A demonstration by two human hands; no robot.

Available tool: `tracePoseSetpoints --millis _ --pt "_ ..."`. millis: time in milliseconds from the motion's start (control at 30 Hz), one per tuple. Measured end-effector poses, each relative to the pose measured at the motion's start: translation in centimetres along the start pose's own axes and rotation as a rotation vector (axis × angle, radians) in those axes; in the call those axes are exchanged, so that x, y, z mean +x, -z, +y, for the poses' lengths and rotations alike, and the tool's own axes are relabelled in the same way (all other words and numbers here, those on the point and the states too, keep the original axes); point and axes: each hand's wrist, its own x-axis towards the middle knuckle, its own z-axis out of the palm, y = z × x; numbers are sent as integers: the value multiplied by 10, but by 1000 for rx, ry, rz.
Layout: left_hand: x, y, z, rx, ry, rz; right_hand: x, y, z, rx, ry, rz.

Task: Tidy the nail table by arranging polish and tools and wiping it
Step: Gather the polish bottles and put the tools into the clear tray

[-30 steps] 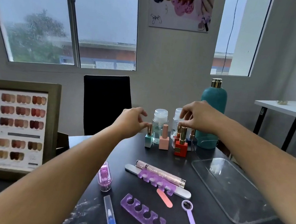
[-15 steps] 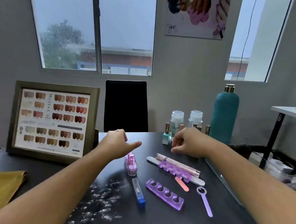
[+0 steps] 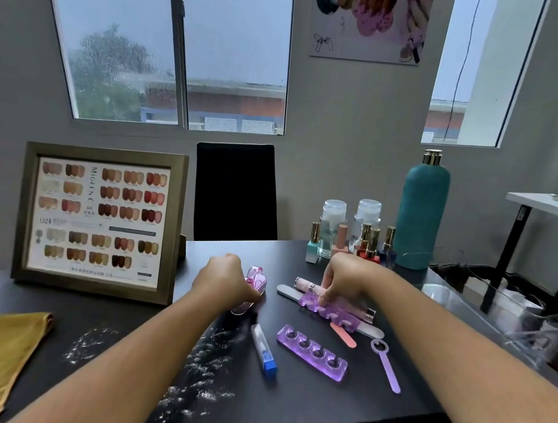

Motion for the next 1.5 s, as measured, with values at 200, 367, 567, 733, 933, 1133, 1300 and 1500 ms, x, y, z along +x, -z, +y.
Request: tracePoseSetpoints --millis 200,367,567,733,933,1133,1300,1500 --pt "-1 9 4 -161 -76 46 -10 8 -2 -18 1 77" --pt "-3 28 41 -270 -228 119 -46 56 12 34 3 236" --pt "-4 22 123 -322 -502 108 -87 110 78 106 -140 319" --pt "-7 -3 189 -334 -649 46 -102 113 123 105 -258 342" --pt "-5 -37 233 -208 -684 -90 -97 100 148 25 -345 323" --pt "8 -67 240 76 -637 -112 -84 78 157 -125 -388 249" --pt "11 -78 247 315 -683 -39 -75 68 152 -287 -358 229" --pt "16 -85 248 465 -743 -9 -68 56 147 -350 -370 74"
